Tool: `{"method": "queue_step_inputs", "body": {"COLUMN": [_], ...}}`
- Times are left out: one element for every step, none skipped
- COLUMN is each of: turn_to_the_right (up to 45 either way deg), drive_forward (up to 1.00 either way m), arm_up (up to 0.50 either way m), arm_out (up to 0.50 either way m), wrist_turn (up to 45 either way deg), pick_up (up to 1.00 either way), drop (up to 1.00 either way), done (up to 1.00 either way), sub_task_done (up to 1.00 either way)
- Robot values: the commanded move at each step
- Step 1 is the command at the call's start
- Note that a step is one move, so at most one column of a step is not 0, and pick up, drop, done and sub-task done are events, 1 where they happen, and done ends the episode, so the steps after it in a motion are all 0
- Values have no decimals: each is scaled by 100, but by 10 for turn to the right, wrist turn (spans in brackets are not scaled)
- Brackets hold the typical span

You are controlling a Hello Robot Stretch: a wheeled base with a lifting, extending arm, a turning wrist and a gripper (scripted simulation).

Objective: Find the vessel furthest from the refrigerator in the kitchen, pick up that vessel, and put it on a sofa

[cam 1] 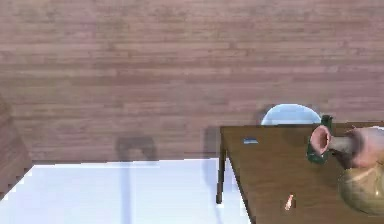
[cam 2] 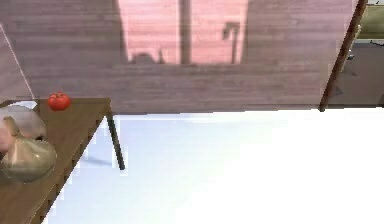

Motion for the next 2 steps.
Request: {"method": "queue_step_inputs", "body": {"turn_to_the_right": [-450,-120], "drive_forward": [0,0], "arm_up": [0,0], "arm_out": [0,0], "wrist_turn": [0,0], "pick_up": [0,0], "drop": [0,0], "done": [0,0], "sub_task_done": [0,0]}}
